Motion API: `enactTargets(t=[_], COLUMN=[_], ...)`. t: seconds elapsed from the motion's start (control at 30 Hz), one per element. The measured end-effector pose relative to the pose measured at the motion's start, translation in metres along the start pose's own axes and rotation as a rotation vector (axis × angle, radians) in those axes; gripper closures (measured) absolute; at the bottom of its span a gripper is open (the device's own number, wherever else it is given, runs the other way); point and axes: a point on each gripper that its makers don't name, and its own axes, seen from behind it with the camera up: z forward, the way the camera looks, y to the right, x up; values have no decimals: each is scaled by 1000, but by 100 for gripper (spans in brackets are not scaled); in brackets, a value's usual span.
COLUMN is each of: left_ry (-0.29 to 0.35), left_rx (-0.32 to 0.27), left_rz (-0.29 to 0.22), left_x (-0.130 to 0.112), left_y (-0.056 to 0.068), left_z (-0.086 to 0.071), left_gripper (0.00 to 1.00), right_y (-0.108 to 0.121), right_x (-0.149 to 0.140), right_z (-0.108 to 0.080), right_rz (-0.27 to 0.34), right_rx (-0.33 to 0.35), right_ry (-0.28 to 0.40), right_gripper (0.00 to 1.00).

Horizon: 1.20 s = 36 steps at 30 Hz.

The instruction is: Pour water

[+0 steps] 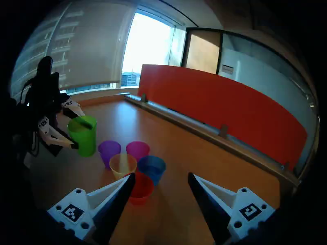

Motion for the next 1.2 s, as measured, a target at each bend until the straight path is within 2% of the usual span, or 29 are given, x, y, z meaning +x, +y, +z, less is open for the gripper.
enactTargets(t=[0.37, 0.7, 1.2], left_ry=[-1, -19, -32], left_rx=[4, 7, 8], left_rz=[-16, -19, -21], left_x=[-6, -15, -25], left_y=[-3, -5, -2], left_z=[-10, -16, -23], left_gripper=[17, 17, 17], right_y=[-5, -9, -4], right_x=[0, -3, -17], right_z=[18, 41, 73], right_rz=[-14, -21, -26], right_rx=[22, 47, 74], right_ry=[-16, -38, -94], right_gripper=[1, 0, 0])
